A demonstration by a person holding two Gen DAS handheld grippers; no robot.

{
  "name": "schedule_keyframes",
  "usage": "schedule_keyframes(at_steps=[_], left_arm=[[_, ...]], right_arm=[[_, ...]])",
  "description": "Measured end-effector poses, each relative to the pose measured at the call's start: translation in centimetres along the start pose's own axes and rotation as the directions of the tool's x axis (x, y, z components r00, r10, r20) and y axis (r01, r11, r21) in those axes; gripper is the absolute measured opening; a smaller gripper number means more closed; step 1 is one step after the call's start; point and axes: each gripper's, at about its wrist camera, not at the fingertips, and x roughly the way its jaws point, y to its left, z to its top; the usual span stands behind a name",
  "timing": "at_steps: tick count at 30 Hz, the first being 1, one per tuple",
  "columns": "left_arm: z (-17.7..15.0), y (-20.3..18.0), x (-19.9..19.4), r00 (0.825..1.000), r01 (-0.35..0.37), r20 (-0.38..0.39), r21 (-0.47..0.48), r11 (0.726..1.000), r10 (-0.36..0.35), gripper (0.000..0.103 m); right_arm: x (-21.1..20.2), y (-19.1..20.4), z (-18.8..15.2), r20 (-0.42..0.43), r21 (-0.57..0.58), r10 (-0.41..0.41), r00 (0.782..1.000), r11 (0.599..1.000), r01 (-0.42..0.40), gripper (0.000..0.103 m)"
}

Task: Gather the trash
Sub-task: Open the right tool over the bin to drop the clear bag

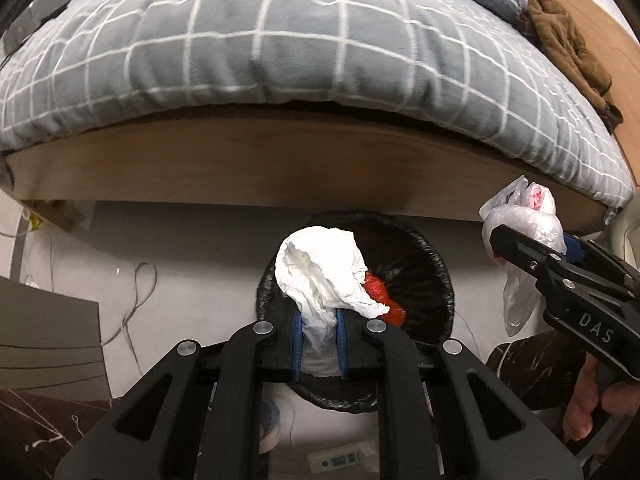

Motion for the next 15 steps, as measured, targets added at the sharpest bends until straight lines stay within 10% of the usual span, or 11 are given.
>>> schedule_keyframes(at_steps=[15], left_arm=[[0.0, -0.2, 0.4, 1.0, 0.001, -0.001, -0.011, 1.0, -0.001, 0.012]], right_arm=[[0.6, 0.9, 0.0, 0.002, -0.031, -0.022, 1.0, 0.999, 0.022, 0.087]])
